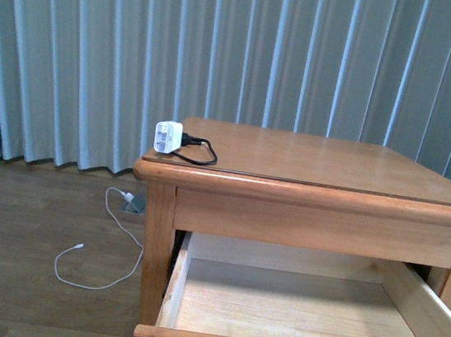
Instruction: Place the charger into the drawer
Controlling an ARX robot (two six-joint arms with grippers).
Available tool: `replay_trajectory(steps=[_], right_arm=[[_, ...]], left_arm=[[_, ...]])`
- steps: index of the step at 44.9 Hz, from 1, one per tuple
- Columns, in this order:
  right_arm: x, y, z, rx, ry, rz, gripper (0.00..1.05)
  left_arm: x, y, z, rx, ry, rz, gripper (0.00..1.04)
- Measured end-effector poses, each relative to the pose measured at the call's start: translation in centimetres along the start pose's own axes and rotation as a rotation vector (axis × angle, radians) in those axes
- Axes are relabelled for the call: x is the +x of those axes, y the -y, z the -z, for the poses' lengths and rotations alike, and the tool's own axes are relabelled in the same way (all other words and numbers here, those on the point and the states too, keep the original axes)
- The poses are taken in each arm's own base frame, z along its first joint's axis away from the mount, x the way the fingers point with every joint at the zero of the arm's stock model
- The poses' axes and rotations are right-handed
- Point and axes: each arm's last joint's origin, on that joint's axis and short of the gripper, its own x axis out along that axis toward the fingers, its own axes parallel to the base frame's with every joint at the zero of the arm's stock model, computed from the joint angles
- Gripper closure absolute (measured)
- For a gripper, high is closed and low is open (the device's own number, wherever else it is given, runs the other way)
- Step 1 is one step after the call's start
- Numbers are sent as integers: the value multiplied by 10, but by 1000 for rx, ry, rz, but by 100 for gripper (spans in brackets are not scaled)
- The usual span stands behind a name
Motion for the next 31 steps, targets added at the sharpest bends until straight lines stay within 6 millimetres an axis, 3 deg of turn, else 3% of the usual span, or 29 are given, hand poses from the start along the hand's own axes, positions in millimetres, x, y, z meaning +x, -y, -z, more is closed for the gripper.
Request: replay_trajectory(steps=[3, 5, 16, 23, 31], right_arm=[[0, 0, 0, -2, 12, -16, 10], [0, -1, 2, -32, 62, -84, 16], [-5, -8, 25, -96, 117, -136, 69], [-9, -18, 34, -105, 120, -146, 95], [-9, -18, 35, -104, 121, -145, 64]], left_arm=[[0, 0, 0, 0, 0, 0, 6], [0, 0, 0, 0, 0, 0, 6], [0, 0, 0, 0, 0, 0, 6], [0, 0, 0, 0, 0, 0, 6], [0, 0, 0, 0, 0, 0, 6]])
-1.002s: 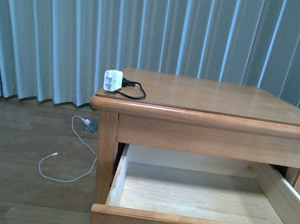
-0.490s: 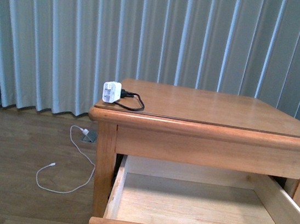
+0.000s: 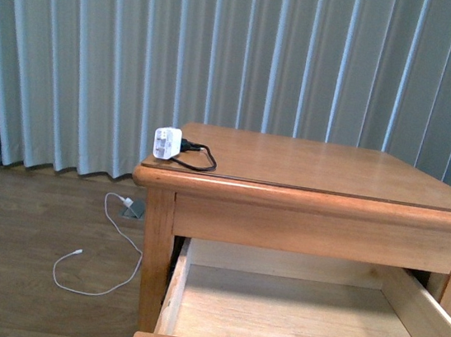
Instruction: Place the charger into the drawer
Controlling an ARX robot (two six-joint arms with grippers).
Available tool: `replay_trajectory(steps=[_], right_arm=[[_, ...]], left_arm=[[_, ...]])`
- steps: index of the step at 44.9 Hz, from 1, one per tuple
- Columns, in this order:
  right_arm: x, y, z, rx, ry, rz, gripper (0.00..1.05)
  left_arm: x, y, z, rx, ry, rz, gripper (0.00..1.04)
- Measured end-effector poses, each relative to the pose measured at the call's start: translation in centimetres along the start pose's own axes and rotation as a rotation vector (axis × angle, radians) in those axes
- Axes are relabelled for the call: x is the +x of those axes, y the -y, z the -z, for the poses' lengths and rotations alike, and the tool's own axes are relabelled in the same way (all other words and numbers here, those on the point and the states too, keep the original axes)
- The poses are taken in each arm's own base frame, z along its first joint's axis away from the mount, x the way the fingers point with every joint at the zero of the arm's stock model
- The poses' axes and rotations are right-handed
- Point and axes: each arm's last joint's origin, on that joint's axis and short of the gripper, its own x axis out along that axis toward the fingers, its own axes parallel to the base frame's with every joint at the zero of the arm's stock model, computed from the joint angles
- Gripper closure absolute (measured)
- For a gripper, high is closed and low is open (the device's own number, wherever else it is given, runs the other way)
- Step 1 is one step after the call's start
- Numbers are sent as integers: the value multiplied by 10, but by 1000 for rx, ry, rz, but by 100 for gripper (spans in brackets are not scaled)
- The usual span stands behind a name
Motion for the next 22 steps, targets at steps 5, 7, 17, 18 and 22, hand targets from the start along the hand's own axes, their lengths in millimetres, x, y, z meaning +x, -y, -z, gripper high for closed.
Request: replay_trajectory(steps=[5, 7, 17, 18, 22], right_arm=[[0, 0, 0, 0, 0, 0, 39], [0, 0, 0, 0, 0, 0, 28], [0, 0, 0, 0, 1, 0, 8], [0, 0, 0, 0, 1, 0, 8], [0, 0, 0, 0, 1, 0, 8]], left_arm=[[0, 0, 0, 0, 0, 0, 6], [0, 0, 0, 0, 0, 0, 6], [21, 16, -21, -94, 95, -261, 6], [27, 20, -26, -96, 96, -244, 6], [55, 36, -49, -83, 78, -181, 6]])
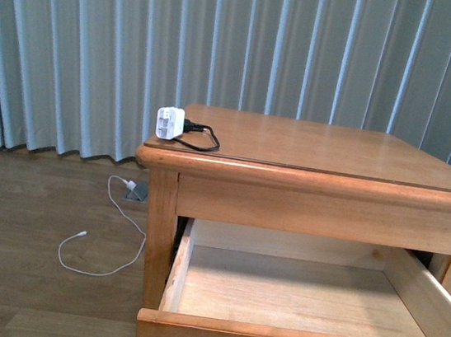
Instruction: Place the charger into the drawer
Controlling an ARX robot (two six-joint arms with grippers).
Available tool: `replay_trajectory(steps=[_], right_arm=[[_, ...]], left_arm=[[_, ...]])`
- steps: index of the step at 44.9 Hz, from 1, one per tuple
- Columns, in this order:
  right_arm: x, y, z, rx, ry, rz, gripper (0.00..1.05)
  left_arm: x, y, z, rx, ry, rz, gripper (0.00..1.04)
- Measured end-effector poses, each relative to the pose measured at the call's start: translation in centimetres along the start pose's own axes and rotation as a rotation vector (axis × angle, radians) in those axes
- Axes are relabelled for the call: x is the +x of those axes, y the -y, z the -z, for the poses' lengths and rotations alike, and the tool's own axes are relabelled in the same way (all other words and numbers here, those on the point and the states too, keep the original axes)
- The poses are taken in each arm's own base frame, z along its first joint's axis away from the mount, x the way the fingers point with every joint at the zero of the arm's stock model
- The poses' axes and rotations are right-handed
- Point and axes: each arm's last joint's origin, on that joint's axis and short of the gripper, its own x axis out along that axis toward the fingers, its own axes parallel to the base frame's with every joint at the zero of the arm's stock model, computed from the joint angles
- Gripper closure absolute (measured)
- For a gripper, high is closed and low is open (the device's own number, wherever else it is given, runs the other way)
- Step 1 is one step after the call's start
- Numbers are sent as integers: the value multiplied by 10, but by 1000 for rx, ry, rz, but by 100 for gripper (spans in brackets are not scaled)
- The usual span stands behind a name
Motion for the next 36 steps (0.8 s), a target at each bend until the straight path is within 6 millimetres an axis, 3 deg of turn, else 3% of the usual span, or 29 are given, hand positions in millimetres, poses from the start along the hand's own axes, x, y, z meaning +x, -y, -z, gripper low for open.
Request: replay_trajectory(steps=[12, 18, 24, 36], right_arm=[[0, 0, 0, 0, 0, 0, 8], [0, 0, 0, 0, 0, 0, 8], [0, 0, 0, 0, 0, 0, 8], [0, 0, 0, 0, 0, 0, 8]], left_arm=[[66, 58, -20, 92, -78, 174, 6], [117, 90, -28, 87, -112, 239, 6], [159, 107, -20, 42, -168, 233, 6], [208, 135, 9, 18, -224, 249, 6]])
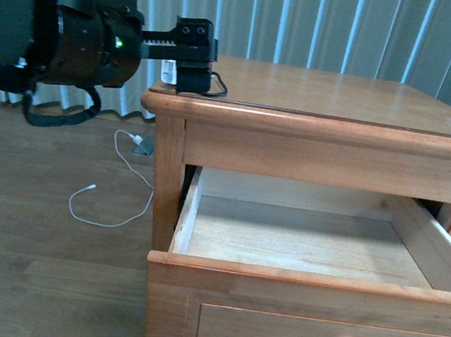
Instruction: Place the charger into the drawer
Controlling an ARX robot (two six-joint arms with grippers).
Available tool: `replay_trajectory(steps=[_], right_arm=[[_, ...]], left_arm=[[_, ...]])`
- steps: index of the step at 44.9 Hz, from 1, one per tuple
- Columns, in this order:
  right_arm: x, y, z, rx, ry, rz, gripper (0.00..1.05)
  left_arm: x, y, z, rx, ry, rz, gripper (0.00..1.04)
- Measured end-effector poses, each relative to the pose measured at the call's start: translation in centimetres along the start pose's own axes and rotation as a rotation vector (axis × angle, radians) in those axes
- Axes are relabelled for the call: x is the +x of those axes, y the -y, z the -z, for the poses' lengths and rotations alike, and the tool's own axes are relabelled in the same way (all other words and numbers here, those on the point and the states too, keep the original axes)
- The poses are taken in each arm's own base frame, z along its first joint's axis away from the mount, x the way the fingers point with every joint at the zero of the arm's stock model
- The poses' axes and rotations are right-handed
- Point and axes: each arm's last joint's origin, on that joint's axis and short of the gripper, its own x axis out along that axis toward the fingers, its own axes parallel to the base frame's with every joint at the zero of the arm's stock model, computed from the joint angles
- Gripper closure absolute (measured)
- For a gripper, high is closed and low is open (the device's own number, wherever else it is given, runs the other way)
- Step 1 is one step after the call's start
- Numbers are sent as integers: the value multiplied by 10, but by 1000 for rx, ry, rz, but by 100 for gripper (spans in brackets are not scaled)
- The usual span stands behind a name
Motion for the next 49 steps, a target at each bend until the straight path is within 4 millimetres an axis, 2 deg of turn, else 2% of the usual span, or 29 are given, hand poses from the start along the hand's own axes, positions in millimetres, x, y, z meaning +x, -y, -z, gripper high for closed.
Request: replay_trajectory(steps=[10, 29, 44, 47, 49], right_arm=[[0, 0, 0, 0, 0, 0, 8], [0, 0, 0, 0, 0, 0, 8], [0, 0, 0, 0, 0, 0, 8], [0, 0, 0, 0, 0, 0, 8], [0, 0, 0, 0, 0, 0, 8]], left_arm=[[31, 16, 6, -13, -15, 20, 6], [67, 21, 9, -42, -10, -6, 8], [70, 18, 7, -51, 4, -37, 67], [70, 19, 7, -53, 8, -33, 78], [69, 19, 7, -54, 9, -32, 80]])
